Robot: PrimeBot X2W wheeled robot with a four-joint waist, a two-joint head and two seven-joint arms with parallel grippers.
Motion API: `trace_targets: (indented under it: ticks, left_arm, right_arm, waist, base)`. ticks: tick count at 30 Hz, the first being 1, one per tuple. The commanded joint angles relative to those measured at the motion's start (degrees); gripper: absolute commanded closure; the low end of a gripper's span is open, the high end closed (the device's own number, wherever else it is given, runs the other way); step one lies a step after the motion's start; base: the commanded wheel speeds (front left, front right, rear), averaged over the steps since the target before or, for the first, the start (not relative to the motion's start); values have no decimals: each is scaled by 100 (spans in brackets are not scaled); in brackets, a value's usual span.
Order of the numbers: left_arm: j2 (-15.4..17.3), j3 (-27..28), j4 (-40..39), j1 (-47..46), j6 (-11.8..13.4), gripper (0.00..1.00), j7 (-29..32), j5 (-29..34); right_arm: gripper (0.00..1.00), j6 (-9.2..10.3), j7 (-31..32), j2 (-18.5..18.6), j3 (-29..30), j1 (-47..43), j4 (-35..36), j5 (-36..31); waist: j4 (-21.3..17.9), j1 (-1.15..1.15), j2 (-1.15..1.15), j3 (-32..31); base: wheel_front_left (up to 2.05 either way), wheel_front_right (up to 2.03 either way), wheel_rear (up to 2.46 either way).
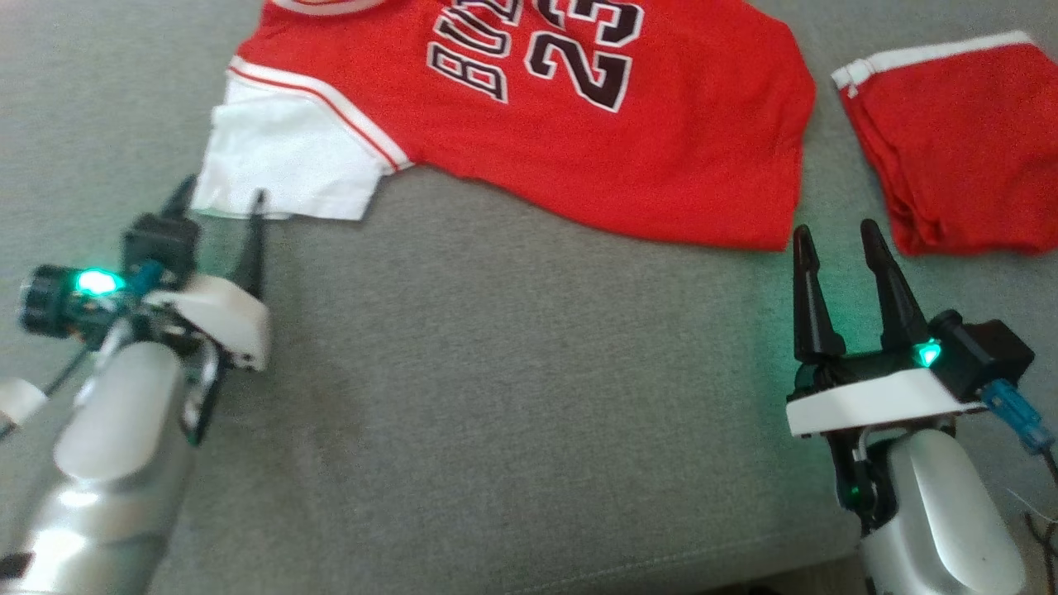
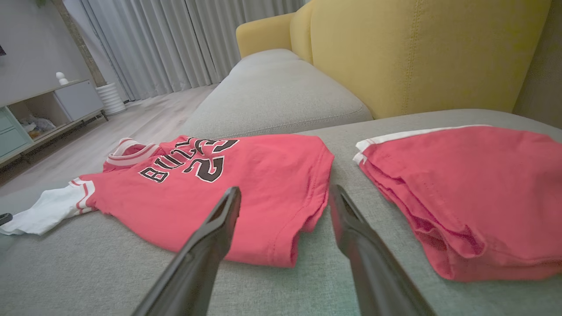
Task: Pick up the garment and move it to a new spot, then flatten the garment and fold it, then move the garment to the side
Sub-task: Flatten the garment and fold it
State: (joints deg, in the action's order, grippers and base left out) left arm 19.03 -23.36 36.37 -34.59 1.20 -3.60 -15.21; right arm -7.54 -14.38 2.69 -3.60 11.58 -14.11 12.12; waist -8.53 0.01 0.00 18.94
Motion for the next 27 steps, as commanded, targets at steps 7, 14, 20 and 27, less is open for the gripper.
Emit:
trace_targets:
  ticks: [7,14,20,27]
  left_arm:
    - [387,333,988,-697,18,0,192,-18]
    - [264,235,1613,-889,-274,100,327,-140]
    - [108,287,1543,-916,-358,100,-479,-260]
    - [-14,472,943,-647,-304,100,-1075,-415]
  right_arm:
    - [0,5,-62,19,-219,143,257,122]
    - [0,5,-62,19,-197,132,273,127]
    - [0,5,-62,19,-149,82,218,88]
    - [0,5,-62,19,-117,-131,39,-10]
  waist:
    - [-376,-1,0,284]
    - [-393,-1,0,313]
    - [-262,-1,0,185]
    - [-42,-1,0,-92]
  base:
    - [0,0,0]
    - [0,0,0]
    - [0,0,0]
    - [0,0,0]
